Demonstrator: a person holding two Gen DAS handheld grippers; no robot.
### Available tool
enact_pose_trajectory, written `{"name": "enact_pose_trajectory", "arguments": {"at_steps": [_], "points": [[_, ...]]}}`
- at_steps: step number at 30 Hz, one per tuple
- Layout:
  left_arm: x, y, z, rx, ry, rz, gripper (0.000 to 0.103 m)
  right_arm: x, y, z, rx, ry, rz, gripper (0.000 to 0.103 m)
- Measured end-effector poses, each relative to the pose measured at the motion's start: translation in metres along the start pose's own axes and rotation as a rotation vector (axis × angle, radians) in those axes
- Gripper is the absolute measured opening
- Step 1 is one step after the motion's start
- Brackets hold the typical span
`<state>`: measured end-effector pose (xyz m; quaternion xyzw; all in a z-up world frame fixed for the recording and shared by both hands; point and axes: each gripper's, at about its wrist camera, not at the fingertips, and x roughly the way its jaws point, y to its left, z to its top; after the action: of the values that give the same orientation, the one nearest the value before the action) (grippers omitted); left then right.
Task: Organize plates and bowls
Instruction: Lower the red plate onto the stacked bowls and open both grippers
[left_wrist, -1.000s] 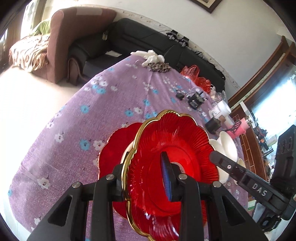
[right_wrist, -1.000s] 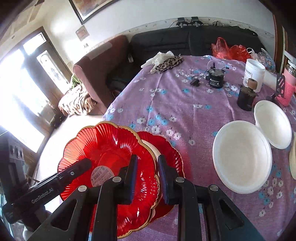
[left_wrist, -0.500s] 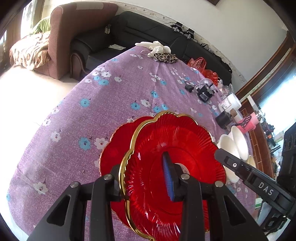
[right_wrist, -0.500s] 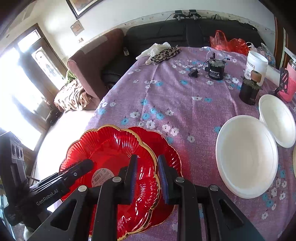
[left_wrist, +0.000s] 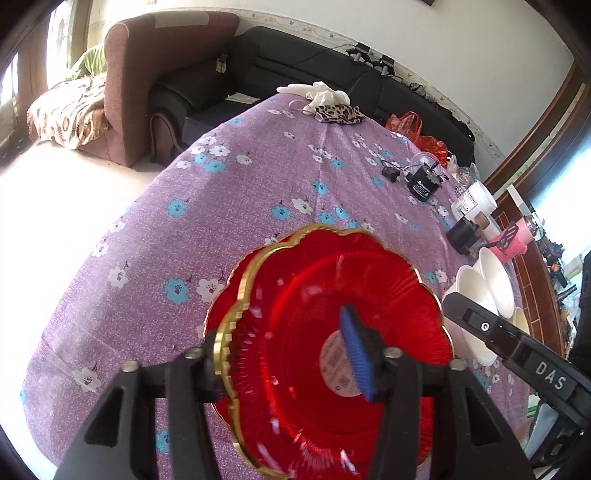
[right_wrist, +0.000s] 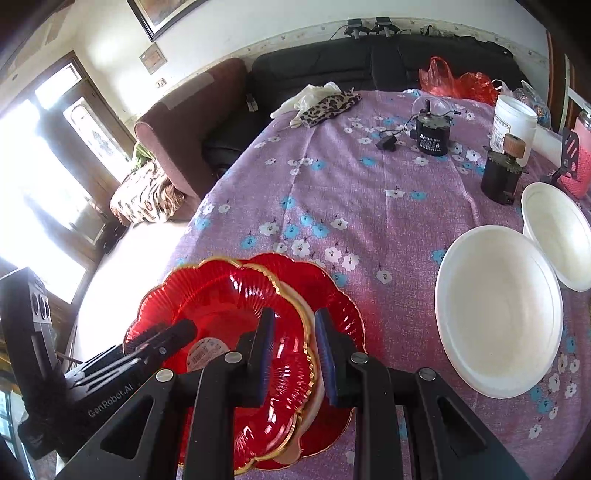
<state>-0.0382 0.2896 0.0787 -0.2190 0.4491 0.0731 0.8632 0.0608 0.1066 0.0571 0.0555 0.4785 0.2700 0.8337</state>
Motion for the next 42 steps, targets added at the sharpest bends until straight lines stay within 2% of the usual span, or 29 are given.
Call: {"name": "enact_pose_trajectory", "arguments": {"at_steps": [6,11,14,17,25,29,34,42], "points": [[-0.004,-0.006,-0.001,0.022,-0.021,0.014,0.064,-0.007,0.003,-0.002,0.0,-0.028,0.035,0.027],[-0.008,-0.01,-0.003,0.035,-0.032,0.029,0.066,-0.018,0.003,-0.004,0.0,-0.068,0.049,0.044],[-0.015,-0.014,-0.005,0.053,-0.051,0.049,0.067,-0.026,0.001,-0.005,-0.001,-0.095,0.049,0.051],[-0.022,-0.018,-0.007,0.07,-0.078,0.062,0.074,-0.033,-0.004,-0.008,0.009,-0.113,0.059,0.053],[-0.041,-0.031,-0.009,0.117,-0.156,0.088,0.077,-0.042,-0.025,-0.017,0.046,-0.126,0.069,0.054],[-0.049,-0.042,-0.011,0.151,-0.2,0.122,0.078,-0.047,-0.036,-0.022,0.065,-0.135,0.074,0.054],[-0.06,-0.053,-0.014,0.187,-0.266,0.179,0.084,-0.053,-0.053,-0.028,0.095,-0.147,0.08,0.054],[-0.076,-0.072,-0.016,0.236,-0.34,0.21,0.086,-0.059,-0.082,-0.043,0.144,-0.151,0.079,0.054]]}}
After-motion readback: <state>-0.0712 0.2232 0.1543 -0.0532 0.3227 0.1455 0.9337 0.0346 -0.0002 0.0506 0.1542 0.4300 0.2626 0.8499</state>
